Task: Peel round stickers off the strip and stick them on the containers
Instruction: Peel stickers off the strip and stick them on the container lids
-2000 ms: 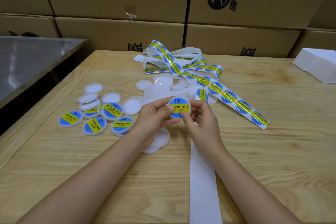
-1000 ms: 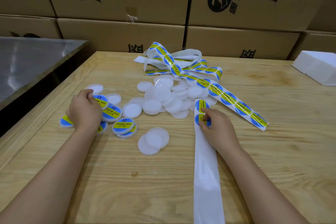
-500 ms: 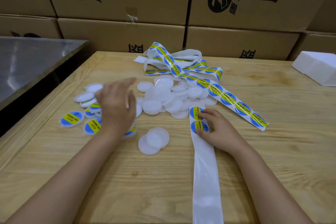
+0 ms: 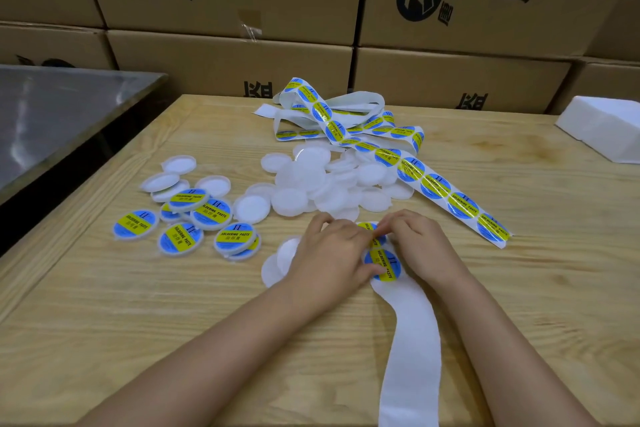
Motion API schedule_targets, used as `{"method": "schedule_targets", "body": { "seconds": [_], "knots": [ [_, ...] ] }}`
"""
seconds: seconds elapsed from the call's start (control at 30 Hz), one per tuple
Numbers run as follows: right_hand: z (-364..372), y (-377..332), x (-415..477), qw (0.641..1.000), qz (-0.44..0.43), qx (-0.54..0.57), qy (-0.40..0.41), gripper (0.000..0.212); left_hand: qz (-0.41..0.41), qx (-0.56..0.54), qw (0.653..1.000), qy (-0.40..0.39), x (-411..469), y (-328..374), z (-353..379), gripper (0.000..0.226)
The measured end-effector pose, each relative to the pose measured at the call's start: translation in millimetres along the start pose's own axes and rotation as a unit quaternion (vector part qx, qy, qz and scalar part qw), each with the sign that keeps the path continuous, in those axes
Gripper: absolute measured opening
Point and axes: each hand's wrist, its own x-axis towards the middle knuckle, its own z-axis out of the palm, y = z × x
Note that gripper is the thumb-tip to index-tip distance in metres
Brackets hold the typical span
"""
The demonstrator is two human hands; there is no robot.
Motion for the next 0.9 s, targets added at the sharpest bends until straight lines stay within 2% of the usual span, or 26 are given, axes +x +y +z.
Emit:
{"method": "schedule_targets", "body": {
  "seconds": [0.1, 0.23, 0.3, 0.57, 0.7, 0.83, 0.9],
  "knots": [
    [8.4, -0.2, -0.2, 0.999, 0.005, 0.007, 0.032, 0.04, 0.006, 0.022, 1.0, -0.004, 1.7, -1.3, 4.0, 0.048],
    [21.1, -8.2, 3.3, 0.98, 0.052, 0.181, 0.061, 0.046, 0.0, 0.009, 1.0, -0.018, 5.4, -6.7, 2.1, 0.037],
    [25.8, -11.8, 4.7, 0.972, 0.065, 0.217, 0.056, 0.047, -0.008, 0.0, 1.0, -0.026, 6.7, -7.3, 0.3, 0.035],
    [27.3, -14.7, 6.6, 0.974, 0.082, 0.209, 0.045, 0.052, -0.01, -0.045, 0.998, -0.032, 3.3, -7.7, 0.3, 0.028],
    [30.1, -17.7, 4.5, 0.978, 0.059, 0.194, 0.049, 0.052, -0.031, -0.066, 0.997, -0.032, 4.8, -7.8, 1.4, 0.045],
    [33.0, -21.4, 3.2, 0.973, 0.066, 0.216, 0.042, 0.054, -0.023, -0.041, 0.999, -0.026, 5.7, -9.4, -0.5, 0.031],
    [33.0, -21.3, 2.7, 0.974, 0.063, 0.212, 0.044, 0.055, -0.025, -0.053, 0.998, -0.02, 4.1, -9.1, -1.7, 0.031]
  ]
}}
